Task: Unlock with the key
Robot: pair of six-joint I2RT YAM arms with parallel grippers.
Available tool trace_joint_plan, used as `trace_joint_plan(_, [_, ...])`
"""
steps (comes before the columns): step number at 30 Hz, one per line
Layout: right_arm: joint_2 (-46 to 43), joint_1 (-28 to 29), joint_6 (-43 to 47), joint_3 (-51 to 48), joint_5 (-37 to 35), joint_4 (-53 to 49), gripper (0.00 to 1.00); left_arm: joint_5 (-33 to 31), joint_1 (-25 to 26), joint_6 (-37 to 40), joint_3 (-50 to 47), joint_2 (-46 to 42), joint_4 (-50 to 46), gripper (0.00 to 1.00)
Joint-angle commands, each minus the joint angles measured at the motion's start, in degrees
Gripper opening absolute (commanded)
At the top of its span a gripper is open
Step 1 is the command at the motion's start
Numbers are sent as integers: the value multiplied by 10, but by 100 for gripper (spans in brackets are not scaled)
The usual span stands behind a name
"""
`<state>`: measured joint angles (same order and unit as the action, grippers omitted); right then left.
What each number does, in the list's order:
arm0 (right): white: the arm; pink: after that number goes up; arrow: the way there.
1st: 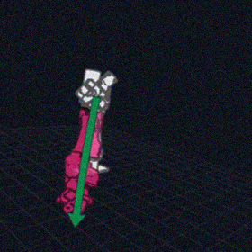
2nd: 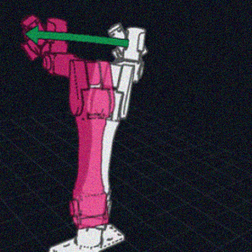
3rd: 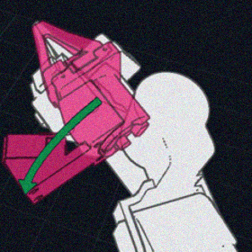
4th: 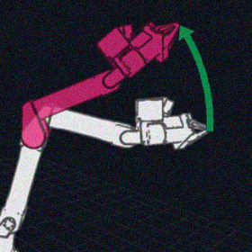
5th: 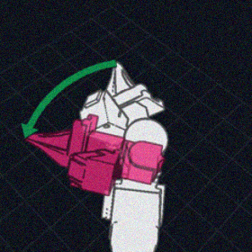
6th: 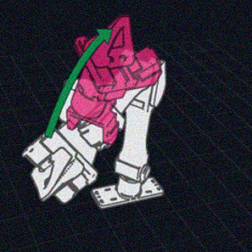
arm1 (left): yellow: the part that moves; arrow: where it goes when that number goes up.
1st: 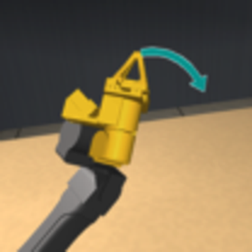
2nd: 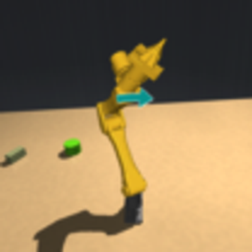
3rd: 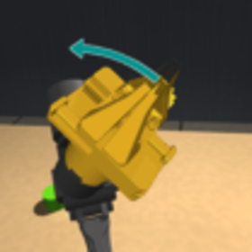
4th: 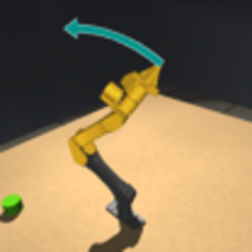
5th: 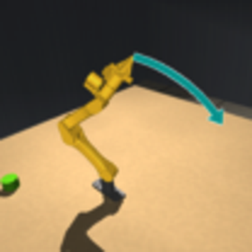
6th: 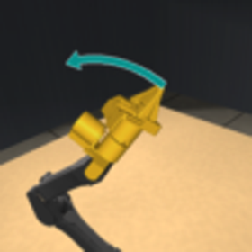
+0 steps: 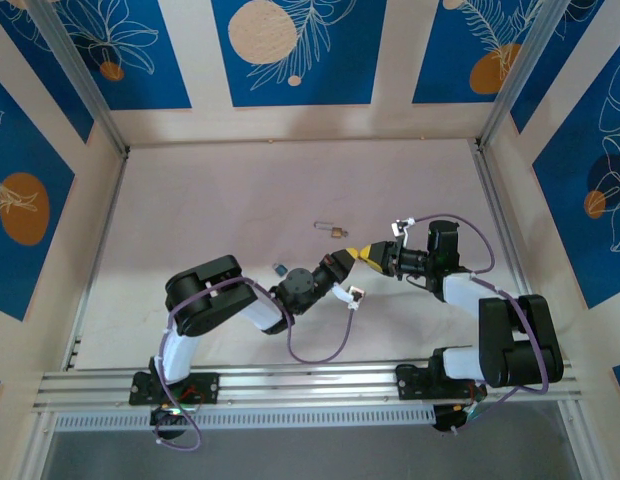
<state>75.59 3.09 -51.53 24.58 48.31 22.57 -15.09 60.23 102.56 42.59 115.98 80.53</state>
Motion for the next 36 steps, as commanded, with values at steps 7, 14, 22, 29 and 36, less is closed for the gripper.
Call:
trace_joint_plan(7, [3,7,-6,-3,24,13,14,-3,-2,4,8,-8,1,0])
trace_joint_plan(14, [4,8,-16,-1,30,25,4,-4,-2,5,11,-6,1,0])
trace_joint_plan(22, [-10,8,-14,4,18,15,0,-15,-2,-7,16,0,1,12])
trace_joint_plan(29, [-33,7,4,10,-18,-19,0,-28,-3,-32,10,-8,1,52])
trace_joint_plan(36, [-74,22,64,32,-79,-114,0,-76,-8,-83,0,-45,2,69])
